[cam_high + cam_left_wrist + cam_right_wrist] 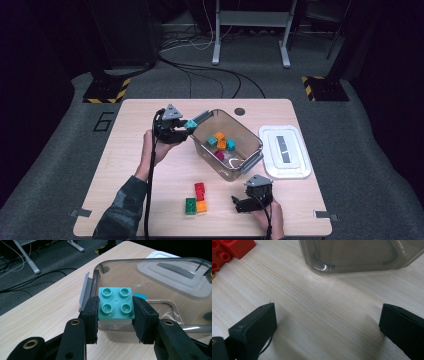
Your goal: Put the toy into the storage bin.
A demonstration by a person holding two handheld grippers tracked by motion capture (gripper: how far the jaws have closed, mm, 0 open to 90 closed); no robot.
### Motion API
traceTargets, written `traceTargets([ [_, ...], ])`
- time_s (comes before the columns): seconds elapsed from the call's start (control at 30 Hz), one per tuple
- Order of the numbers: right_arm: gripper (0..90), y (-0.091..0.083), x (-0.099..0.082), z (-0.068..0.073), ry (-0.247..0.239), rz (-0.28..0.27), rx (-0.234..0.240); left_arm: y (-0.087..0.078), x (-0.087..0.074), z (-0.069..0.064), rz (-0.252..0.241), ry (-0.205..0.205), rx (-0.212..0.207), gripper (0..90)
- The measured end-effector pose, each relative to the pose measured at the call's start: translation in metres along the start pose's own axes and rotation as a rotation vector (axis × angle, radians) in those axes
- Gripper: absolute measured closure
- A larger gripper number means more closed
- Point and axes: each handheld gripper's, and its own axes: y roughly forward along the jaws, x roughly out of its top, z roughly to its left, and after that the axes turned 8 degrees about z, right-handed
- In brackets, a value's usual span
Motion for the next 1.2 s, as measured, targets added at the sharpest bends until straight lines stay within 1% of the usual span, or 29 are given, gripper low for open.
traceTargets([
  [0.1, 0.7, 0.0, 0.0, 0.0, 0.0, 0.0, -0.001, 0.006, 0.004, 0.002, 0.009, -0.008, -0.007, 58.7],
  [0.13, 0.7, 0.0, 0.0, 0.0, 0.003, 0.0, -0.001, 0.007, 0.005, 0.003, 0.013, -0.004, -0.007, 58.7],
  [0.23, 0.7, 0.0, 0.0, 0.0, -0.001, 0.0, -0.001, 0.013, 0.008, 0.003, 0.018, -0.016, -0.011, 58.7],
  [0.27, 0.7, 0.0, 0.0, 0.0, 0.0, 0.0, -0.001, 0.016, 0.009, 0.003, 0.019, -0.014, -0.014, 58.7],
  [0.3, 0.7, 0.0, 0.0, 0.0, -0.001, 0.0, 0.0, 0.017, 0.01, 0.004, 0.031, -0.009, -0.014, 58.6],
  [0.33, 0.7, 0.0, 0.0, 0.0, 0.0, 0.0, 0.0, 0.02, 0.011, 0.004, 0.029, -0.009, -0.011, 58.7],
  [0.4, 0.7, 0.0, 0.0, 0.0, -0.002, -0.001, -0.001, 0.026, 0.013, 0.005, 0.053, -0.002, -0.014, 58.6],
  [0.47, 0.7, 0.0, 0.0, 0.0, 0.007, -0.001, -0.001, 0.031, 0.013, 0.004, 0.06, -0.009, -0.026, 58.6],
  [0.5, 0.7, 0.0, 0.0, 0.0, -0.002, -0.001, -0.001, 0.034, 0.014, 0.004, 0.067, -0.006, -0.028, 58.6],
  [0.53, 0.7, 0.0, 0.0, 0.0, 0.007, -0.001, -0.001, 0.037, 0.014, 0.004, 0.075, -0.008, -0.029, 58.6],
  [0.57, 0.7, 0.0, 0.0, 0.0, -0.002, -0.001, -0.001, 0.04, 0.015, 0.004, 0.078, -0.006, -0.031, 58.6],
  [0.7, 0.7, 0.0, 0.0, 0.0, -0.001, 0.0, -0.001, 0.048, 0.017, 0.003, 0.096, -0.015, -0.053, 58.6],
  [0.8, 0.7, 0.0, 0.0, 0.0, -0.001, -0.001, 0.0, 0.055, 0.019, 0.002, 0.122, -0.006, -0.055, 58.5],
  [0.87, 0.7, 0.0, 0.0, 0.0, 0.007, -0.001, 0.0, 0.06, 0.019, 0.002, 0.137, -0.003, -0.053, 58.5],
  [0.93, 0.7, 0.0, 0.0, 0.0, -0.002, 0.0, 0.001, 0.064, 0.019, 0.002, 0.143, -0.004, -0.055, 58.5],
  [0.97, 0.7, 0.0, 0.0, 0.0, 0.007, 0.0, 0.001, 0.065, 0.019, 0.002, 0.148, -0.007, -0.055, 58.5],
  [1.0, 0.7, 0.0, 0.0, 0.0, -0.002, 0.0, 0.001, 0.067, 0.019, 0.001, 0.15, -0.009, -0.057, 58.4],
  [1.07, 0.7, 0.0, 0.0, 0.0, -0.001, 0.0, 0.002, 0.068, 0.02, 0.002, 0.163, 0.001, -0.055, 58.1],
  [1.1, 0.8, 0.0, 0.0, 0.0, 0.002, 0.0, 0.001, 0.069, 0.02, 0.002, 0.162, -0.009, -0.056, 57.2],
  [1.17, 0.8, 0.0, 0.0, 0.0, 0.002, 0.0, 0.001, 0.068, 0.02, 0.003, 0.166, -0.022, -0.068, 49.6],
  [1.2, 0.8, 0.0, 0.0, 0.0, 0.002, 0.0, 0.001, 0.067, 0.019, 0.002, 0.166, -0.029, -0.065, 46.3],
])
